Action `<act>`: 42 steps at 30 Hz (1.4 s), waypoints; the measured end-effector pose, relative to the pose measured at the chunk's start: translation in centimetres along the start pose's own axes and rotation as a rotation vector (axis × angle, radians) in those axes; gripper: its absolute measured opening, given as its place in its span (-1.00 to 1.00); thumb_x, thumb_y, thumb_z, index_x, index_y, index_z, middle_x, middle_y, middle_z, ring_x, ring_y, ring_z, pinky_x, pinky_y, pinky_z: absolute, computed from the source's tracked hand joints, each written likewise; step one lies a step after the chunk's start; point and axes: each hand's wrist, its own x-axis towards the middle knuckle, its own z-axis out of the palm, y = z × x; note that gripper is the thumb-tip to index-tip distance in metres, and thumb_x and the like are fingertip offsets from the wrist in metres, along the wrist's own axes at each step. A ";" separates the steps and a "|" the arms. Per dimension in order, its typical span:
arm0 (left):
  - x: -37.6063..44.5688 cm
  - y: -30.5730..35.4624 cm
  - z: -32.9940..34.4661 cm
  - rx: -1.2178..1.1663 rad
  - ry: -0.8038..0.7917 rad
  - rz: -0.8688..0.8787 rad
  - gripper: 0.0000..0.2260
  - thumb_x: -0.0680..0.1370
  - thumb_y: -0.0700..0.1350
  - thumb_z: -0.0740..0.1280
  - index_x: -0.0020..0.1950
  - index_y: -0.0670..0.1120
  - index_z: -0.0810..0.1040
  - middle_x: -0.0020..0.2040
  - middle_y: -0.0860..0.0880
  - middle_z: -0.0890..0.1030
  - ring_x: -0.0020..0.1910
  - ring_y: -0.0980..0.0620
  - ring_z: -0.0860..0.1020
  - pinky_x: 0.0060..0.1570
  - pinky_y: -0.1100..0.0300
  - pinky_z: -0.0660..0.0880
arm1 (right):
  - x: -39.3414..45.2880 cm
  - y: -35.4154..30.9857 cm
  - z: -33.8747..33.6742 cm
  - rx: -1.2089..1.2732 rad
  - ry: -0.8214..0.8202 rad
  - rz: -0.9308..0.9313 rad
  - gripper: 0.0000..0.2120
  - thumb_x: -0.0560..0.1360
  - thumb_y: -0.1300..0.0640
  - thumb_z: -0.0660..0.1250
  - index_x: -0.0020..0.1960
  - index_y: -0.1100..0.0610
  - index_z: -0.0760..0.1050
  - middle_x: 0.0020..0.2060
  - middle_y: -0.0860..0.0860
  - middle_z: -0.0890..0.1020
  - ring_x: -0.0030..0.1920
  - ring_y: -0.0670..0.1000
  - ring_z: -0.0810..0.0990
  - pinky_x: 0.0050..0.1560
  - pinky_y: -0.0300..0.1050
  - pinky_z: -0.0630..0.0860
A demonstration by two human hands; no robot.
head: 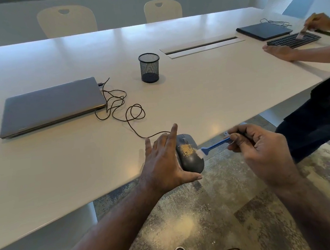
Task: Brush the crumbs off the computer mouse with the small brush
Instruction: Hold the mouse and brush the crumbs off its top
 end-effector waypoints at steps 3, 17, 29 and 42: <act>0.0 -0.1 -0.1 0.007 0.004 -0.007 0.27 0.16 0.47 0.44 0.58 0.08 -0.28 0.54 -0.02 0.19 0.55 0.03 0.06 0.51 -0.19 -0.26 | 0.2 0.1 -0.3 0.011 0.025 0.045 -0.87 0.54 0.21 0.36 0.06 0.11 0.62 -0.23 -0.05 0.70 -0.23 -0.12 0.70 -0.13 -0.09 0.67; -0.1 -0.1 0.0 0.005 0.004 -0.009 0.26 0.17 0.47 0.45 0.58 0.07 -0.27 0.55 -0.02 0.18 0.55 0.03 0.06 0.51 -0.17 -0.27 | 1.0 0.6 -0.3 0.095 0.080 0.138 -0.87 0.55 0.22 0.35 0.08 0.17 0.62 -0.23 -0.01 0.69 -0.25 -0.09 0.70 -0.14 -0.17 0.65; 0.0 -0.2 0.0 -0.001 -0.007 -0.001 0.28 0.16 0.48 0.45 0.56 0.10 -0.32 0.55 -0.02 0.18 0.55 0.04 0.06 0.51 -0.19 -0.26 | 0.8 0.1 -0.1 0.014 0.074 -0.097 -0.85 0.54 0.23 0.36 0.08 0.12 0.62 -0.14 -0.10 0.70 -0.17 -0.13 0.70 -0.10 -0.15 0.65; -0.1 -0.1 -0.1 0.030 0.005 0.010 0.28 0.18 0.45 0.46 0.57 0.06 -0.33 0.52 -0.02 0.21 0.53 0.04 0.09 0.51 -0.18 -0.25 | 0.1 -1.5 -0.7 -0.070 -0.094 -0.343 -0.83 0.47 0.23 0.40 0.05 0.09 0.63 -0.17 -0.11 0.69 -0.18 -0.16 0.69 -0.16 -0.16 0.66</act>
